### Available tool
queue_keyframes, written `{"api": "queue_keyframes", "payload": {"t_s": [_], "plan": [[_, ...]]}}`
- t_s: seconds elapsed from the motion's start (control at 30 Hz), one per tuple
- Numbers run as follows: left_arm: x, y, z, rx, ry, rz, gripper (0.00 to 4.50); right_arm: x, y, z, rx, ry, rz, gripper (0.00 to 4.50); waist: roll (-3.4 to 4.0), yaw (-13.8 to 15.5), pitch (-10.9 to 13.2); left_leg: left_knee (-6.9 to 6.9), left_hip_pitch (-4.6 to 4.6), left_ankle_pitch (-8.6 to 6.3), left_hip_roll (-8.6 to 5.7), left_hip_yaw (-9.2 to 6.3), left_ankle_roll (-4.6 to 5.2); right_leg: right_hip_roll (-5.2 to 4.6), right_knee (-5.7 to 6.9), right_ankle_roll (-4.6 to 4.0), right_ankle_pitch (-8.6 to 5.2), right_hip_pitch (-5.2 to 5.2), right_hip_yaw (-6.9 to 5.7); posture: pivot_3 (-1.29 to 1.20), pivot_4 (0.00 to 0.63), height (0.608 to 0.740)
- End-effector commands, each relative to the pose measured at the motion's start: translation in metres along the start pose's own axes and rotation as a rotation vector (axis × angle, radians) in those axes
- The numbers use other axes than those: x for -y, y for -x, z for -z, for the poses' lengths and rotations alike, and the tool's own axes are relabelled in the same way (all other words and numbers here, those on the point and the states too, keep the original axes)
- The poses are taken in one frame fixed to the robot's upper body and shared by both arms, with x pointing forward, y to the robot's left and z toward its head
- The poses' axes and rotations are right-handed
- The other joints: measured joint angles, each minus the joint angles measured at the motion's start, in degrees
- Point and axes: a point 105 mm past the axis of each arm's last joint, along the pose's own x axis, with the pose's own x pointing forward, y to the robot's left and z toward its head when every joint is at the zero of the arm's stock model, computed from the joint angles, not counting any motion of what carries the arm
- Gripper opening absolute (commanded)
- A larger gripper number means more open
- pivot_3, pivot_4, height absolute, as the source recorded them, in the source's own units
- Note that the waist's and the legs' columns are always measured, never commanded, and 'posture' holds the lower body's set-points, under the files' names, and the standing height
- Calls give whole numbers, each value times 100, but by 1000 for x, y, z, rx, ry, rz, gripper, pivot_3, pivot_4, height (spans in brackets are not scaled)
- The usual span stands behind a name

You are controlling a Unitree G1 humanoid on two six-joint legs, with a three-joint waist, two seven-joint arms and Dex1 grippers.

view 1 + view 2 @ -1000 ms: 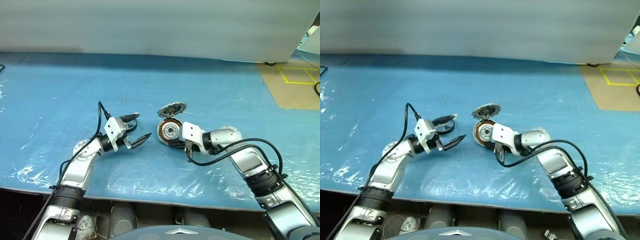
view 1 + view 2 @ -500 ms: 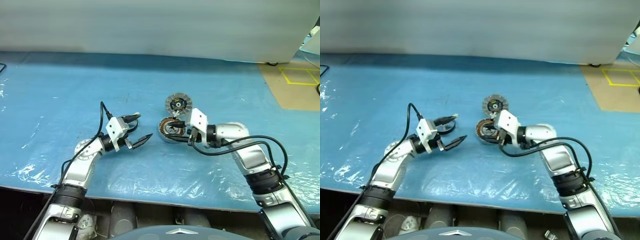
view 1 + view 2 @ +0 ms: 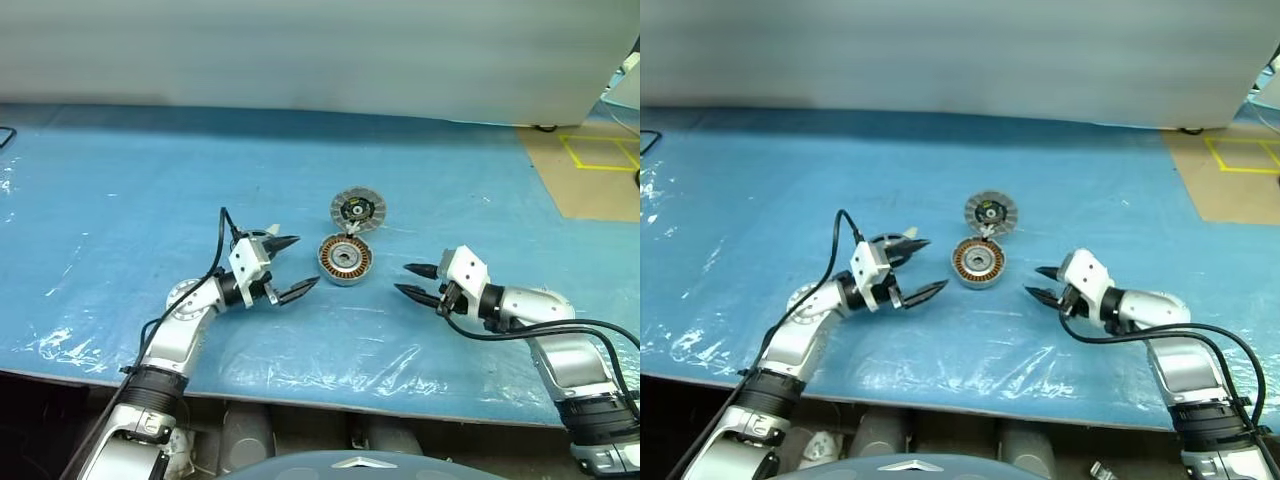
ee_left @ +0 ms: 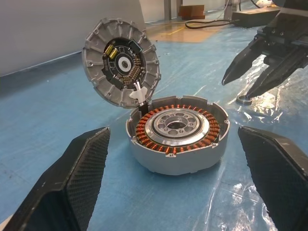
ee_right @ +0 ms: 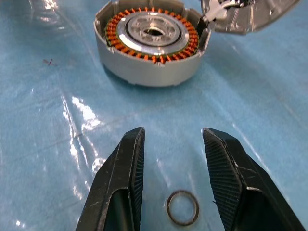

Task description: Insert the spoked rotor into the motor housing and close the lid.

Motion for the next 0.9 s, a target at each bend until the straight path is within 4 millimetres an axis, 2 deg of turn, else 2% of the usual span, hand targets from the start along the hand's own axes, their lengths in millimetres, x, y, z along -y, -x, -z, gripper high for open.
{"api": "queue_keyframes", "payload": {"t_s": [0.03,0.37,0.67,0.77,0.83,0.9], "plan": [[1,-4,-4,23,-16,23,4500,5,7,1,-15,20,30,1982,1,0,0,0,0,0,-1,0,1,0,0,0,0,0,1,0,150,740],[1,-5,0,28,-17,32,4500,16,14,32,-138,-4,80,1982,2,3,0,0,-1,0,-4,1,2,-1,-4,0,0,0,2,0,150,740],[0,-3,-1,21,-20,31,4500,4,17,49,-188,-80,23,1982,2,9,0,2,6,-1,-5,0,3,-4,-5,0,0,10,2,0,150,740],[-1,-4,-4,22,-23,32,4500,-4,19,58,-222,-112,-5,1373,2,16,-1,1,6,-1,-5,0,3,-4,-7,0,-1,13,1,0,150,740],[-1,-3,-5,22,-25,32,4500,-6,19,60,-226,-126,-10,720,2,16,-1,1,8,-1,-5,-1,3,-4,-10,0,-1,18,0,0,150,740],[-2,-3,-5,21,-26,33,4500,-6,19,60,-226,-130,-10,591,1,18,-1,1,16,-1,-5,-1,3,-5,-13,0,-1,27,-1,0,150,740]]}}
